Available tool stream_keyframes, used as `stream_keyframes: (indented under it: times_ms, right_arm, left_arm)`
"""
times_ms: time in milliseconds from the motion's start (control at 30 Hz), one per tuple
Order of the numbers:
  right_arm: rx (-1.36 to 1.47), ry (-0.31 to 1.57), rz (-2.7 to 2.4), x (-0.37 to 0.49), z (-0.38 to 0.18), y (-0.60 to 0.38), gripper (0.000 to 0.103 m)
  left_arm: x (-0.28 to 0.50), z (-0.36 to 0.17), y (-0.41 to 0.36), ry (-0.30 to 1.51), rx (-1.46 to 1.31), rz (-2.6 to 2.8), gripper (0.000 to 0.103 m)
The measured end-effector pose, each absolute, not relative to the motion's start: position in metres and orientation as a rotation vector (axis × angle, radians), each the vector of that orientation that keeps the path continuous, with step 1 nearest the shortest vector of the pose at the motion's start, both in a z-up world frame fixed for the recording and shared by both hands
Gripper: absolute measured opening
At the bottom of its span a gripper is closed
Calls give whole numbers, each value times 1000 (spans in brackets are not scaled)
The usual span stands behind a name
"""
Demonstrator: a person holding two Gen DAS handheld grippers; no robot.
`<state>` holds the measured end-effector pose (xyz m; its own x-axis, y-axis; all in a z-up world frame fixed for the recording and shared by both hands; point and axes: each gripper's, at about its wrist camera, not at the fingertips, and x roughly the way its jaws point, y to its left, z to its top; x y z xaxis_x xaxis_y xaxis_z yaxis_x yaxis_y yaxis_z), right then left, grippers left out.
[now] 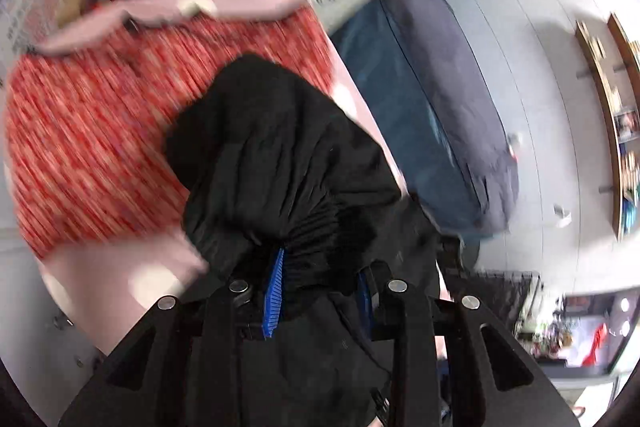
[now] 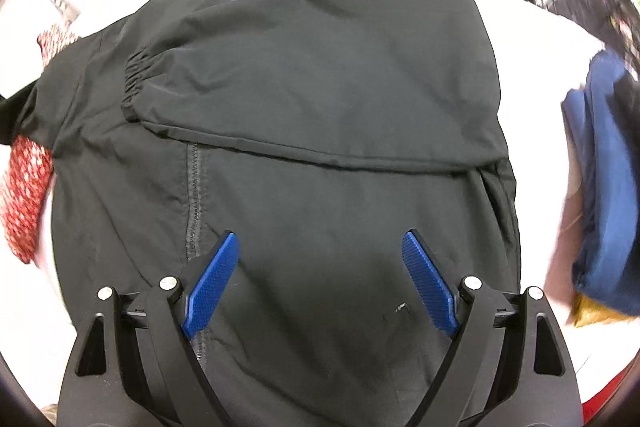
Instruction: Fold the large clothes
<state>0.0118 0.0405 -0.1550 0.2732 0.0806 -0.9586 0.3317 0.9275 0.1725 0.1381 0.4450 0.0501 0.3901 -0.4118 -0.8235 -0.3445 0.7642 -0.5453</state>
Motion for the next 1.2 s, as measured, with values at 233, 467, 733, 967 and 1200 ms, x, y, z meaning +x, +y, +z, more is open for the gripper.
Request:
stream_keyframes:
  times_ms: [233, 467, 733, 967, 1200]
  right_arm:
    - [609, 1262, -24, 13, -153, 34, 83]
    - [740, 1304, 85, 23, -168, 48, 83]
    - [948, 1406, 212, 44, -204, 87, 83]
    - [1040, 1467, 300, 90, -230, 157, 82]
    - [956, 1473, 305, 136, -216, 188, 20]
  left_arm:
    - [80, -29, 299, 1481, -723, -237, 59]
    - [27, -108, 254, 1775, -535, -307, 73]
    - [22, -92, 348, 1558, -380, -11, 83]
    - [25, -86, 377, 1502, -285, 58, 84]
    - [11, -100, 390, 1531, -331, 62, 84]
